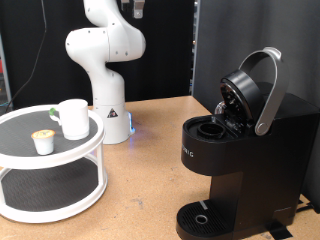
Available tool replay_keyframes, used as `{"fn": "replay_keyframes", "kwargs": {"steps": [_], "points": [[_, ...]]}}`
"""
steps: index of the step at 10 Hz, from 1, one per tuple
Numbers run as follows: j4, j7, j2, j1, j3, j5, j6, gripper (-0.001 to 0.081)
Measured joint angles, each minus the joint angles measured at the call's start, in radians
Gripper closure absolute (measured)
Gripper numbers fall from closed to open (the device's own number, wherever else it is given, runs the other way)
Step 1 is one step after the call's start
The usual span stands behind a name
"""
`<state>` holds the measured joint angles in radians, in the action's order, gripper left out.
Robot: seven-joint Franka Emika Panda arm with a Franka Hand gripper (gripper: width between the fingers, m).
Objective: Make a cup of coffee with the keurig machine
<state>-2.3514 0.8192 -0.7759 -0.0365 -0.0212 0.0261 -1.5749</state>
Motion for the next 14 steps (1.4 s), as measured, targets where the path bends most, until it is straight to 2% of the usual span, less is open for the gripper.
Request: {"fn": "replay_keyframes", "kwargs": {"steps": [3, 7, 10, 14], "points": [[0.0, 0.021, 0.0, -0.002, 0.013, 0.0, -0.006, 0.0003], [0.003, 0.185, 0.004, -0.018, 0.123, -0.051, -0.054, 0.0003], [0.001, 0.208, 0.009, -0.02, 0.14, -0.052, -0.064, 0.0003], [0.002, 0.297, 0.019, -0.032, 0.26, -0.065, -0.083, 0.0003]]}}
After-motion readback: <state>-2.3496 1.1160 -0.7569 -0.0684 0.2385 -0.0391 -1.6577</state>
